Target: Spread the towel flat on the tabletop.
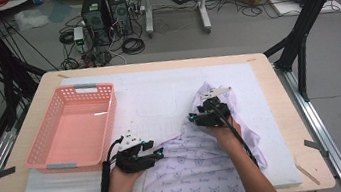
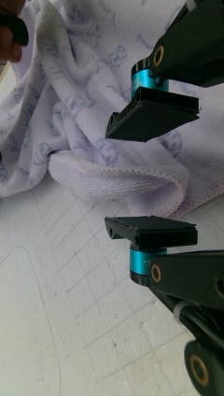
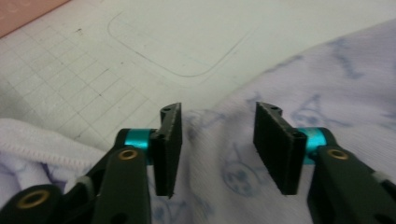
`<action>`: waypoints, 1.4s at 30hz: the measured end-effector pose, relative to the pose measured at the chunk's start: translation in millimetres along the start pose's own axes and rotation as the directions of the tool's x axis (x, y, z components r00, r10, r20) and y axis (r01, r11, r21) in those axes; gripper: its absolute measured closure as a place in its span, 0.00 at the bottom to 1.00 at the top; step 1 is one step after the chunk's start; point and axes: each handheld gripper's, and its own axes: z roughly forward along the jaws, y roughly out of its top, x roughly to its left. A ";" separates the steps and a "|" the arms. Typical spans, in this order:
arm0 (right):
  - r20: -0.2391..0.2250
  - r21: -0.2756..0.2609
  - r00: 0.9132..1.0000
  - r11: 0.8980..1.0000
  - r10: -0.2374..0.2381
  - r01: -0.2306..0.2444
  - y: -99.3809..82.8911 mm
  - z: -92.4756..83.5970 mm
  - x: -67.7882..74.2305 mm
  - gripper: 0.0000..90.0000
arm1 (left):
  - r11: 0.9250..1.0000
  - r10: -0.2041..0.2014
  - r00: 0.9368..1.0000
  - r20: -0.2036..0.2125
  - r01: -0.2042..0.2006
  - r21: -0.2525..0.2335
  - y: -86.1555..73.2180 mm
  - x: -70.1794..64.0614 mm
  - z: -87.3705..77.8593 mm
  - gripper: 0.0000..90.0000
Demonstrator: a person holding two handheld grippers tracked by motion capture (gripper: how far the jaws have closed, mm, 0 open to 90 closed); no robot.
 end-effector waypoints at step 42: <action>0.154 -0.161 0.986 0.986 0.065 -0.040 -106.4 -129.1 -42.2 0.64 | 0.998 0.002 0.998 0.066 -0.006 0.062 88.7 -6.2 96.6 0.60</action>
